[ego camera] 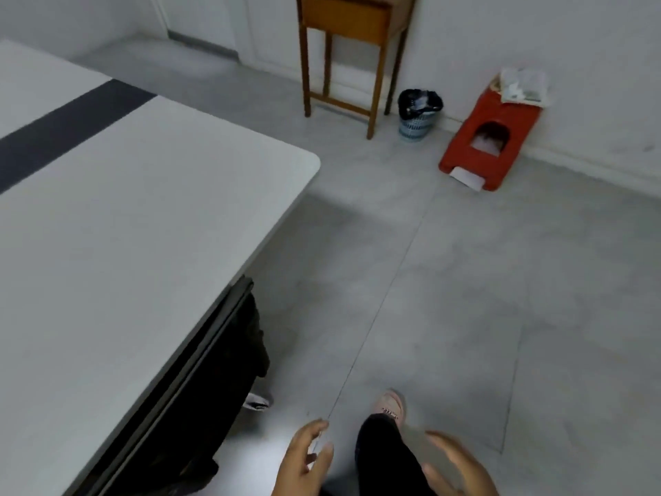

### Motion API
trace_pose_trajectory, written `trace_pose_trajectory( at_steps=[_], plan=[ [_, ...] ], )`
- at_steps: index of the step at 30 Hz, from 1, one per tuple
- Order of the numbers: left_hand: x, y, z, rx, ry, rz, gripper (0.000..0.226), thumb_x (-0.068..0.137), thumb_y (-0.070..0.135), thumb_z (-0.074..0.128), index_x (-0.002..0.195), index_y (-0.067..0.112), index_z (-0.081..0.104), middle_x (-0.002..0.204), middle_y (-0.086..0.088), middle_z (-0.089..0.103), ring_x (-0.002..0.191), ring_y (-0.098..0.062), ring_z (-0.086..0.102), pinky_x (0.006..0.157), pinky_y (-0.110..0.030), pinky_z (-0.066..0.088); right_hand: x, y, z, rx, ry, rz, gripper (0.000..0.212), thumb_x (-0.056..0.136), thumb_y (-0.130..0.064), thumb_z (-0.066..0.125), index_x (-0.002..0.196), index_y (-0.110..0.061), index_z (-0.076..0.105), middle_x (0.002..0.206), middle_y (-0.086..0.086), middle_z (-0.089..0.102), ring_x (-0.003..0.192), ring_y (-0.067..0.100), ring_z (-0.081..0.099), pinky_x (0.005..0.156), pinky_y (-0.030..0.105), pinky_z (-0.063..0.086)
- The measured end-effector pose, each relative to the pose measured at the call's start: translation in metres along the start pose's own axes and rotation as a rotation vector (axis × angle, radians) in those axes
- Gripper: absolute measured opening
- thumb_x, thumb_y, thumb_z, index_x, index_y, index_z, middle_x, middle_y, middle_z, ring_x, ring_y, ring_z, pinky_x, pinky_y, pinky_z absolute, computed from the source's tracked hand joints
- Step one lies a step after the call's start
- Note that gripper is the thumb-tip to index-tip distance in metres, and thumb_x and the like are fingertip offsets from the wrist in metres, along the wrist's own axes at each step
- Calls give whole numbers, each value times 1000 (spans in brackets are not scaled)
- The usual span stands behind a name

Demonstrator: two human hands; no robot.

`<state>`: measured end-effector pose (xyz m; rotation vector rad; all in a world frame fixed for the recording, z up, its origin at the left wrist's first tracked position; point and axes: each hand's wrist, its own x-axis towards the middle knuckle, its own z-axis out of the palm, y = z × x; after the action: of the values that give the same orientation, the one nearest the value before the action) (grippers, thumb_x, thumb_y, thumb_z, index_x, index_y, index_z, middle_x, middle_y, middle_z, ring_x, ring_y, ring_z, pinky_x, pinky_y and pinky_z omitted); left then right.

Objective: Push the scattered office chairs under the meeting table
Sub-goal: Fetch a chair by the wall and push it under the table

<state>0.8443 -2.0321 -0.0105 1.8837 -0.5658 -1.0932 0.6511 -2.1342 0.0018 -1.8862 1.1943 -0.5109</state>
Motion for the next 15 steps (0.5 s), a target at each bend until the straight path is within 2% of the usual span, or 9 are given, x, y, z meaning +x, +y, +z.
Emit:
trace_pose_trajectory(
  at_steps=[1,2,3,4,5,6,8,10,15],
  plan=[
    [7,5,10,22,-51,1,50,81,3,60,83,52,63,113,9,58,95,21,49,69,1,40,-4,9,-9,59,64,96,19,84,-42,49,92,-56,59,101,-37,59,105,-6,55,77,-8,33],
    [16,12,20,46,-105,9,46,81,3,61,87,48,62,115,8,58,97,22,47,70,1,40,-5,19,-16,59,115,186,29,86,-17,51,86,-42,66,98,-21,65,103,6,60,72,-4,39],
    [27,20,29,69,-152,20,38,81,3,61,89,40,60,116,6,57,98,22,45,70,1,40,-2,31,-26,56,104,281,34,83,4,51,87,-26,67,101,-2,65,97,12,63,66,-1,41],
    [42,29,38,84,-189,32,34,81,2,61,89,35,59,116,6,57,97,22,46,70,0,41,9,37,-38,107,67,367,31,81,12,51,93,-13,64,110,8,60,91,11,64,63,1,42],
    [58,41,45,80,-219,38,33,80,1,62,88,33,59,114,7,57,94,23,48,70,0,41,24,43,-50,145,14,393,25,83,9,53,97,-10,62,116,11,57,91,10,61,66,2,41],
    [75,56,52,63,-226,42,33,80,-1,63,87,32,59,111,8,58,89,24,50,69,1,42,44,49,-62,184,13,395,24,82,-3,60,100,-18,61,118,6,58,97,9,58,75,5,42],
    [110,87,67,0,-203,43,28,76,4,67,85,29,60,106,11,58,80,24,54,66,3,41,88,59,-86,247,59,308,33,65,-47,74,94,-52,59,109,-30,60,104,-7,54,92,12,40],
    [143,116,80,-35,-200,55,21,72,14,64,89,26,60,105,7,59,79,23,55,66,3,41,138,59,-107,203,67,275,44,43,-83,59,84,-72,50,96,-54,50,102,-21,48,88,0,36],
    [201,177,115,-91,-155,114,25,66,18,58,91,22,56,106,10,58,83,22,55,69,2,42,246,47,-150,324,33,222,52,40,-89,50,90,-77,41,98,-58,45,96,-24,48,78,-5,36]
  ],
)
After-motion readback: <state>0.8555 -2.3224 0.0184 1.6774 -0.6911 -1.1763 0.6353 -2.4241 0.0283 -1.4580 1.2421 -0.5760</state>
